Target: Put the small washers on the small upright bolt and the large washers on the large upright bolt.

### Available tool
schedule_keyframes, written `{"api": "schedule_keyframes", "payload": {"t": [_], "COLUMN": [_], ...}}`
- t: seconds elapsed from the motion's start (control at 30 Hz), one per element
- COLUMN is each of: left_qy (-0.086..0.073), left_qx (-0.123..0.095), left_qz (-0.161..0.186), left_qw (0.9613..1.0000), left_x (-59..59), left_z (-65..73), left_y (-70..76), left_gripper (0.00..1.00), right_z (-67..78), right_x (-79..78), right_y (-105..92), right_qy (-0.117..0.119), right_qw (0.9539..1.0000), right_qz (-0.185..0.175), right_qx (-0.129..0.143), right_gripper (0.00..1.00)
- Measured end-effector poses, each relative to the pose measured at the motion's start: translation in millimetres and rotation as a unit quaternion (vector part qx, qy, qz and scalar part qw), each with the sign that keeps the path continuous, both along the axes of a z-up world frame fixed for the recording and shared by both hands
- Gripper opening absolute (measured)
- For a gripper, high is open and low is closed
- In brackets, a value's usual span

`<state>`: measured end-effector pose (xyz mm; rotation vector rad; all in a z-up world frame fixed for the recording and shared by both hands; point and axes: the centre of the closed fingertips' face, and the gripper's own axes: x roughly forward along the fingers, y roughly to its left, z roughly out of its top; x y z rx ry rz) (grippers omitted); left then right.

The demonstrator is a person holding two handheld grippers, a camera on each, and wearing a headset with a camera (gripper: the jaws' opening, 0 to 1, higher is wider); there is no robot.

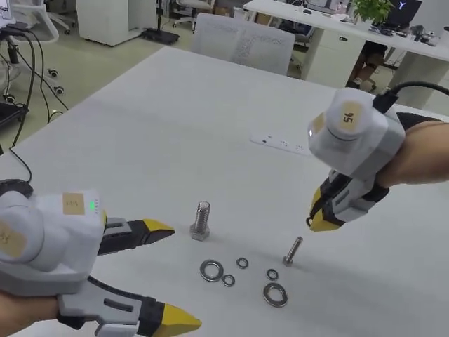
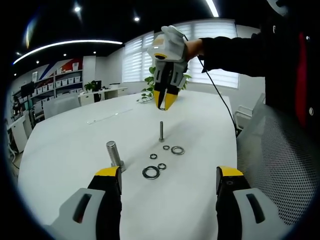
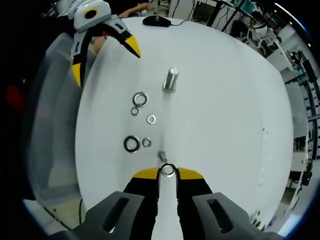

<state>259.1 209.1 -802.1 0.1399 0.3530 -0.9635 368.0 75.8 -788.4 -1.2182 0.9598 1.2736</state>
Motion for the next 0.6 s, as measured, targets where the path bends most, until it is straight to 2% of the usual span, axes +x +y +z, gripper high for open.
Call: {"api": "schedule_keyframes", "payload": {"t": [0.47,0.6], "left_qy": [0.002,0.002], "left_qx": [-0.003,-0.004], "left_qz": [0.002,0.002], "left_qw": [1.0000,1.0000], "left_x": [3.8,4.3], "left_z": [-1.1,-1.1], "left_y": [-0.7,-1.1], "left_gripper": [0.76,0.76], "right_z": [-20.3,-22.3], "right_x": [1.1,-0.2], "right_y": [0.4,1.4], "right_qy": [0.020,0.024], "right_qw": [0.9995,0.9994], "right_qz": [0.009,0.009], "right_qx": [-0.021,-0.022], "right_gripper": [0.13,0.13]}}
